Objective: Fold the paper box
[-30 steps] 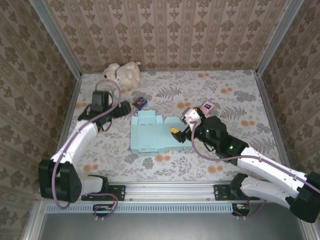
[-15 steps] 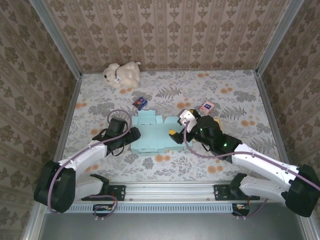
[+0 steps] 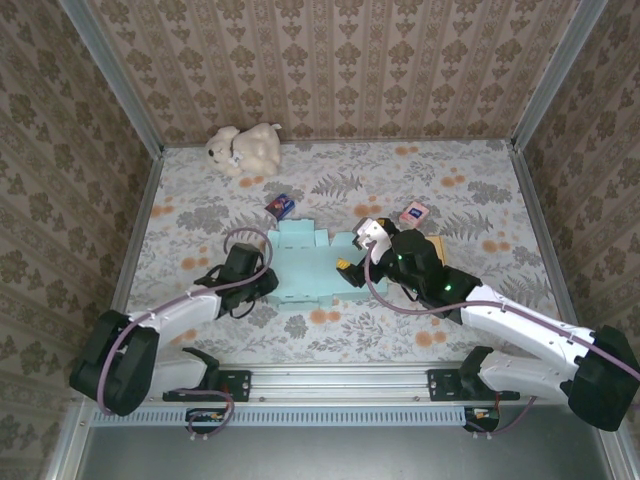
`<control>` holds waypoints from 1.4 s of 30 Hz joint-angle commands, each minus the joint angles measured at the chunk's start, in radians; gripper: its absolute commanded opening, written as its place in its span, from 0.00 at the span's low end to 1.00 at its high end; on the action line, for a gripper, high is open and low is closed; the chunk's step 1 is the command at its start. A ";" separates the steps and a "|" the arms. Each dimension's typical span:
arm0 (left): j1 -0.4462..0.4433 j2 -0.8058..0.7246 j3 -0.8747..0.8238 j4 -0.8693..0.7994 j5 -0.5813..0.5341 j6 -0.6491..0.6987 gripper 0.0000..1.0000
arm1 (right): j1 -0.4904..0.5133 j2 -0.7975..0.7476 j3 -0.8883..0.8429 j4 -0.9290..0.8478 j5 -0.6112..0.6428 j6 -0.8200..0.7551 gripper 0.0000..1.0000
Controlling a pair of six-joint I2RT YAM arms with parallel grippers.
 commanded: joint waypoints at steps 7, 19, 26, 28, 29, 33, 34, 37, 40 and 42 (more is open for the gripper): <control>-0.003 -0.274 0.248 -0.241 -0.027 0.260 0.00 | 0.004 0.009 0.066 -0.001 -0.042 -0.035 1.00; -0.025 -0.062 1.057 -0.829 0.136 1.096 0.00 | 0.002 -0.020 0.298 -0.096 0.043 -0.079 1.00; 0.037 0.011 1.089 -1.012 0.408 1.567 0.00 | 0.002 -0.105 0.413 -0.214 0.121 -0.068 1.00; 0.054 0.110 1.183 -1.141 0.455 1.621 0.00 | 0.003 -0.124 0.434 -0.240 0.102 -0.101 1.00; 0.054 0.162 1.229 -1.193 0.460 1.643 0.00 | 0.002 -0.127 0.433 -0.237 0.096 -0.134 1.00; 0.055 0.266 1.226 -1.134 0.451 1.683 0.00 | -0.013 -0.088 0.414 -0.173 0.150 -0.289 1.00; 0.054 0.270 1.198 -1.085 0.448 1.687 0.00 | -0.030 -0.068 0.413 -0.150 0.156 -0.312 1.00; 0.053 0.293 1.130 -0.925 0.445 1.700 0.00 | -0.130 0.007 0.435 -0.128 0.072 -0.314 1.00; 0.053 0.379 1.164 -0.895 0.454 1.726 0.01 | -0.223 0.068 0.447 -0.097 -0.054 -0.314 1.00; 0.054 0.457 1.212 -0.915 0.461 1.746 0.01 | -0.267 0.107 0.438 -0.062 -0.126 -0.345 1.00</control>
